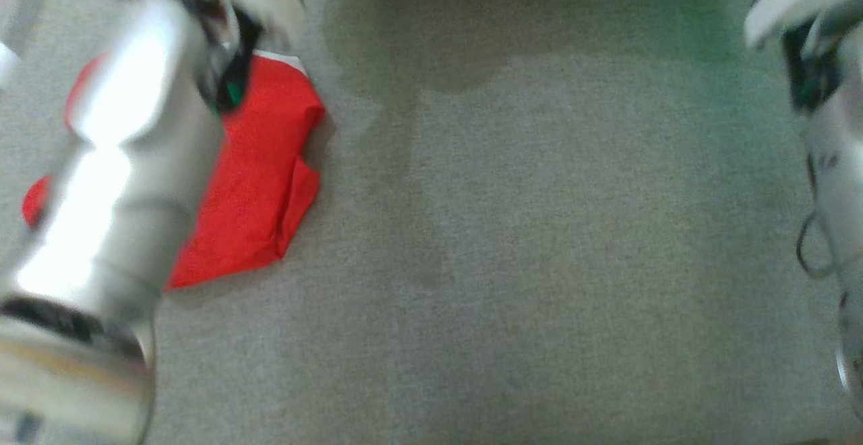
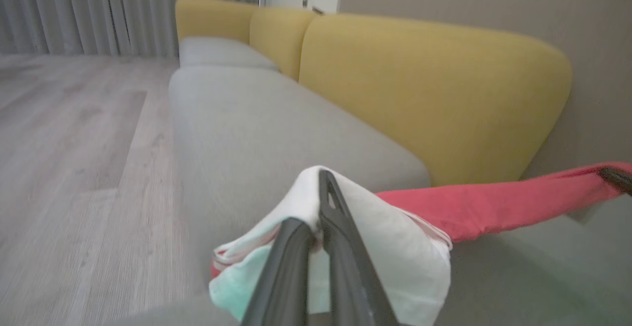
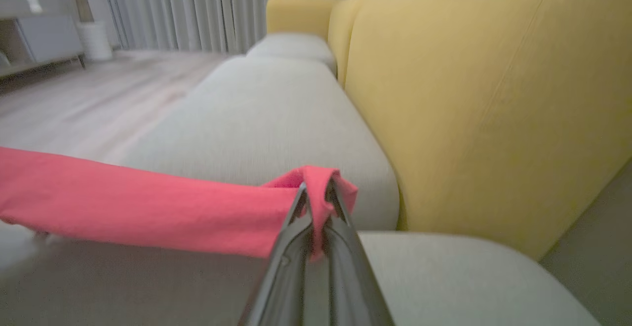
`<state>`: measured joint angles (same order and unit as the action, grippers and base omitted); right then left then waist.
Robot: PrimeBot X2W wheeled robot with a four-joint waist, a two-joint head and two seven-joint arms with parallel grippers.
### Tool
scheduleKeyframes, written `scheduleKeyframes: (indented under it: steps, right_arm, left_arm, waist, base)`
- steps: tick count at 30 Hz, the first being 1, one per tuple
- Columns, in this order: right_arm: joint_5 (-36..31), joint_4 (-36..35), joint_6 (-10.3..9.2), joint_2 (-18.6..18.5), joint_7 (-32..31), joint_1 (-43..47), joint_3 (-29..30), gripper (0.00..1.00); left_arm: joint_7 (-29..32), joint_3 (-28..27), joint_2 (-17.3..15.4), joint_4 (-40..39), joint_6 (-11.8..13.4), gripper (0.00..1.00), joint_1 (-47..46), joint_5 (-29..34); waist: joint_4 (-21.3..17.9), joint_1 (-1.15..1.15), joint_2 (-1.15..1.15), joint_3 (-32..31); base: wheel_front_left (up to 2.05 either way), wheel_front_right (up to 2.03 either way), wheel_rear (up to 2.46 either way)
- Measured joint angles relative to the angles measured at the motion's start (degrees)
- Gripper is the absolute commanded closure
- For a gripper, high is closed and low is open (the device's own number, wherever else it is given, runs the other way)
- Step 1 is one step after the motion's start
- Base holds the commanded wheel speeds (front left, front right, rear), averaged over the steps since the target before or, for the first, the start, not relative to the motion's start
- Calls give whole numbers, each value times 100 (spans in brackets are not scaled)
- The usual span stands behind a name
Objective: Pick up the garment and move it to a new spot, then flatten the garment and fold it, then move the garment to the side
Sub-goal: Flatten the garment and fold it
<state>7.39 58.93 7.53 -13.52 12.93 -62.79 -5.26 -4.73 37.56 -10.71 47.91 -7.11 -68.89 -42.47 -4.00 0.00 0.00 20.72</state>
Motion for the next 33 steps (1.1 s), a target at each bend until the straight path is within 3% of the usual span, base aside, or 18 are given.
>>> scheduleKeyframes:
  steps: [5, 11, 16, 33]
  right_arm:
    - [411, 368, 0, -342, -455, 521, -912, 100]
    - [1050, 335, 0, -843, -1037, 865, -1937, 100]
    - [1559, 160, 0, -1265, -1601, 1272, -2665, 100]
    - [3545, -1113, 0, -2292, -3572, 2614, -3953, 100]
  left_arm:
    - [422, 683, -230, -610, -5, 100, 1151, -353]
    - [1024, 1191, -900, -1656, -46, 100, 2033, -756]
    - [1545, 1448, -1265, -2457, -25, 100, 2594, -949]
    - [2687, 2005, -2169, -4800, 619, 100, 4028, -1384]
  waist:
    - [77, 0, 0, -223]
    - [144, -1, 0, -532]
    - [199, -1, 0, -809]
    - [125, 0, 0, -1759]
  base:
    - [0, 0, 0]
    - [0, 0, 0]
    - [0, 0, 0]
    - [0, 0, 0]
